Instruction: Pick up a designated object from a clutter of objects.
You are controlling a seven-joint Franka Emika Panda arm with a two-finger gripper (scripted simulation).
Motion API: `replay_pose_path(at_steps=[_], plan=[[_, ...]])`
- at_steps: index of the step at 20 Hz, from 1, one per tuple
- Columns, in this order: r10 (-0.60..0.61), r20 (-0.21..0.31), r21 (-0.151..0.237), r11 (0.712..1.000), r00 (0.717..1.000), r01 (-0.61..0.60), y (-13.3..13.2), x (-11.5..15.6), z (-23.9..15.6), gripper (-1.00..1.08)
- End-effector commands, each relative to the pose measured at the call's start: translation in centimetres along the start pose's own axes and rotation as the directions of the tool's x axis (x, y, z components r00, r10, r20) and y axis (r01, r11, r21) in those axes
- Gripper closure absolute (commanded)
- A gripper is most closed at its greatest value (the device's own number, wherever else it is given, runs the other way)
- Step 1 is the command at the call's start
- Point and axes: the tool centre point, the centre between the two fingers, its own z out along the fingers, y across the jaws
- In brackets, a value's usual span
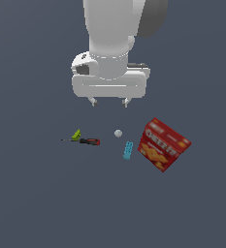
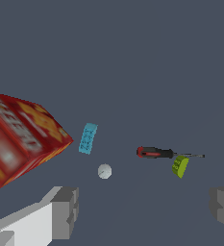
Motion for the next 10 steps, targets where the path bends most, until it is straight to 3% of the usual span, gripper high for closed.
replay_pose_path(at_steps=[1,10], plan=[[0.0,0.0,0.0,1.0,1.0,0.0,0.0,0.0,0.0,-0.92],[0.011,-0.016,-0.029,1.0,1.0,-0.011,0.9,0.4,-1.5,-0.92]])
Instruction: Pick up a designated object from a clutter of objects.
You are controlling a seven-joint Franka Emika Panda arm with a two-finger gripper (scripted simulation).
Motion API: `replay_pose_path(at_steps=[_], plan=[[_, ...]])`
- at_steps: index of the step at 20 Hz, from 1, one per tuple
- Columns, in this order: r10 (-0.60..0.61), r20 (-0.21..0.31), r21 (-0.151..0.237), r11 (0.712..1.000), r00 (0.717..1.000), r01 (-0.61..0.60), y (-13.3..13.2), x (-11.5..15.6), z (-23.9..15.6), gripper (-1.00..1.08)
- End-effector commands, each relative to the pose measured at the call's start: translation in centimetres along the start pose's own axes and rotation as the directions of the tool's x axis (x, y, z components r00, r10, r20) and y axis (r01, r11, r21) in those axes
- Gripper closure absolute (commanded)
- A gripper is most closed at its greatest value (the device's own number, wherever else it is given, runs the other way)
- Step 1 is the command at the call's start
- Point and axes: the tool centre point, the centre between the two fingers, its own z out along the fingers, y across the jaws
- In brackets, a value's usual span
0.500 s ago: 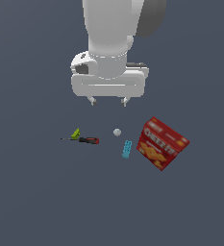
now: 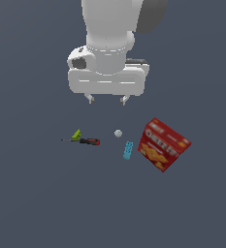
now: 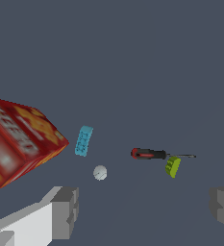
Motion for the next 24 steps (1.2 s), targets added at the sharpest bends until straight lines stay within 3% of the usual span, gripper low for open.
replay_pose_path(at_steps=[1,13,24], plan=[[0.003,-0.003,-0.006,1.0,1.0,-0.003,0.2,0.1,-0.3,-0.92],[0.021,0.001,0.004,1.0,1.0,-0.021,1.2,0.2,1.7,-0.92],[0.118,0.013,0.033,0.992,0.993,-0.119,6.1,-0.2,10.2,-0.92]])
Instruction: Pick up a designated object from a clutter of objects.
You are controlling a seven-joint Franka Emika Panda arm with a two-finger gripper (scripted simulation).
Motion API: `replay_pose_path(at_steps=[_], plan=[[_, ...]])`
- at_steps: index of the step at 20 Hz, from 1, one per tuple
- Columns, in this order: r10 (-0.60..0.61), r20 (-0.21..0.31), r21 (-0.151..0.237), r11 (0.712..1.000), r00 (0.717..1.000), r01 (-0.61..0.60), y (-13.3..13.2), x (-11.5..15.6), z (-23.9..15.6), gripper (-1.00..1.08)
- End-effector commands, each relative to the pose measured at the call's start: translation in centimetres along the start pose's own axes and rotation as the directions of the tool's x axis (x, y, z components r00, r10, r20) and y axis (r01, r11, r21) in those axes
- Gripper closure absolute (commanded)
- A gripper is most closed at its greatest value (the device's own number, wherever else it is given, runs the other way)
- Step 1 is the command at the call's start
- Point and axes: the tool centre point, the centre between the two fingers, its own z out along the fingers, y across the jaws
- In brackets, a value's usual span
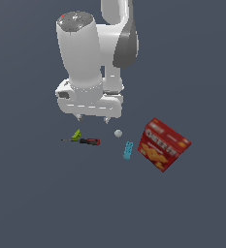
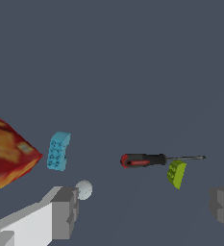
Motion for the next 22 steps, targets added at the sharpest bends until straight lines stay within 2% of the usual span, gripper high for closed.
replay_pose_path(at_steps=[1,12,22], plan=[[0.033,0.003,0.006,0.999,0.999,-0.033,1.7,-0.3,2.6,-0.92],[0.189,0.014,0.009,0.982,0.982,-0.189,9.5,-3.9,13.5,-0.92],[0.267,0.018,-0.007,0.964,0.964,-0.266,13.2,-7.0,18.2,-0.92]])
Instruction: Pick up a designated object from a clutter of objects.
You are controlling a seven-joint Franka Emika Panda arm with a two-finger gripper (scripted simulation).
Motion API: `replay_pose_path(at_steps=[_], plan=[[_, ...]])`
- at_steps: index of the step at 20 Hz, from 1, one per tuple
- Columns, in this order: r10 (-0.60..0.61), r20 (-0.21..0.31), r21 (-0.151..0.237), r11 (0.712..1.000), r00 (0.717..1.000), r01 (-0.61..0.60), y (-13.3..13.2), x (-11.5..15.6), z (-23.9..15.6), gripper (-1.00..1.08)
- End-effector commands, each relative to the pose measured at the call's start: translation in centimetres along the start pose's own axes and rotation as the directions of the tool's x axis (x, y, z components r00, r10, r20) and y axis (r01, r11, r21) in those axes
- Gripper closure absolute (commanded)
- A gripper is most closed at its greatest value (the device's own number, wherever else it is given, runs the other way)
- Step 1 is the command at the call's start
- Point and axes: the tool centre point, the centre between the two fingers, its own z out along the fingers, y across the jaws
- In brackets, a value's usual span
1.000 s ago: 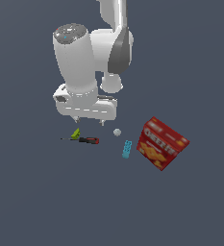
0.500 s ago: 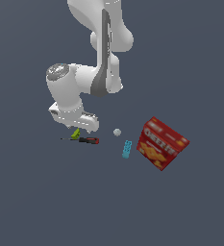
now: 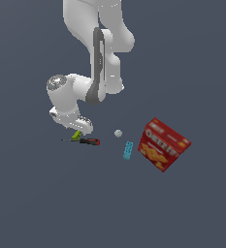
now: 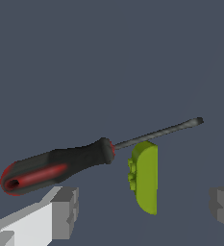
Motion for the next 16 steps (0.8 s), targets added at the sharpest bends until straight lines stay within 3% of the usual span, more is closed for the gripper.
replay_pose_path(at_steps=[1,16], plan=[[0.011,-0.001,-0.003,1.0,1.0,-0.011,0.6,-0.3,0.7,-0.92],[0.017,0.0,-0.004,1.0,1.0,-0.017,1.0,-0.6,3.6,-0.92]])
